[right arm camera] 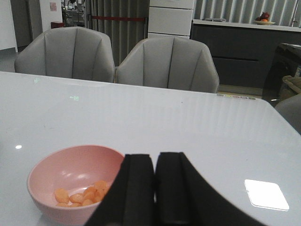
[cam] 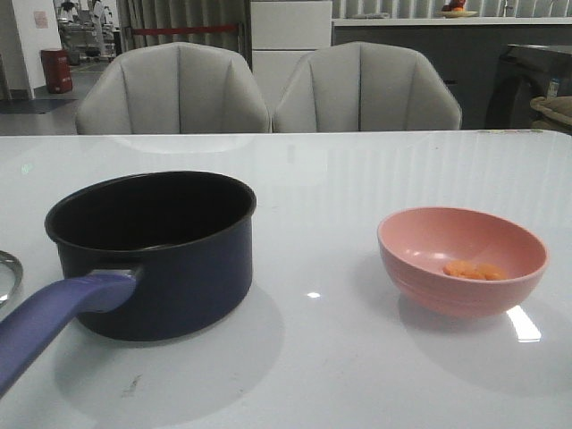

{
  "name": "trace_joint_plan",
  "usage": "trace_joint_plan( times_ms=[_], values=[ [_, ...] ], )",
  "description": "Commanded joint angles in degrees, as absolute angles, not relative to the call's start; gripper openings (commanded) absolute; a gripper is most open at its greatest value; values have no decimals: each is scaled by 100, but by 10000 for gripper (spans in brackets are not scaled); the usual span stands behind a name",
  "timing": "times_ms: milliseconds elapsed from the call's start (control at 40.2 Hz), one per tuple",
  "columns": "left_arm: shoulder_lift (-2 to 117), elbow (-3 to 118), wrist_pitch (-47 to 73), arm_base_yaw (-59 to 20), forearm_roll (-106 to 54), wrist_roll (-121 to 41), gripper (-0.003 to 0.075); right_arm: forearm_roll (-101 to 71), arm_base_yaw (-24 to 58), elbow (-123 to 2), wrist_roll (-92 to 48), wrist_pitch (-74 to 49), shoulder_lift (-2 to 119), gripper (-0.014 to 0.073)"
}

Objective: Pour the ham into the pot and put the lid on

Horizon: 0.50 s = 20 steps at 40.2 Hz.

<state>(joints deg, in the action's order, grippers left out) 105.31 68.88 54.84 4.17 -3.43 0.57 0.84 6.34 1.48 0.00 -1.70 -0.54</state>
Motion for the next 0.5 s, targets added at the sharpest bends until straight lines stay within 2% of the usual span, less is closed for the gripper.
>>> trace_joint_plan(
  times_ms=[0,124,174,472],
  values=[
    [10403,7022,5385,425,-332,59,363,140,606,208,0,309,-167,151],
    [10396,7037,5423,425,-332,0,519,140,606,208,0,309,-167,151],
    [10396,7118,5536,425,-332,-58,557,140,606,208,0,309,-167,151],
    [9690,7492,5833,425,-287,-80,524,140,606,208,0,309,-167,151]
  ],
)
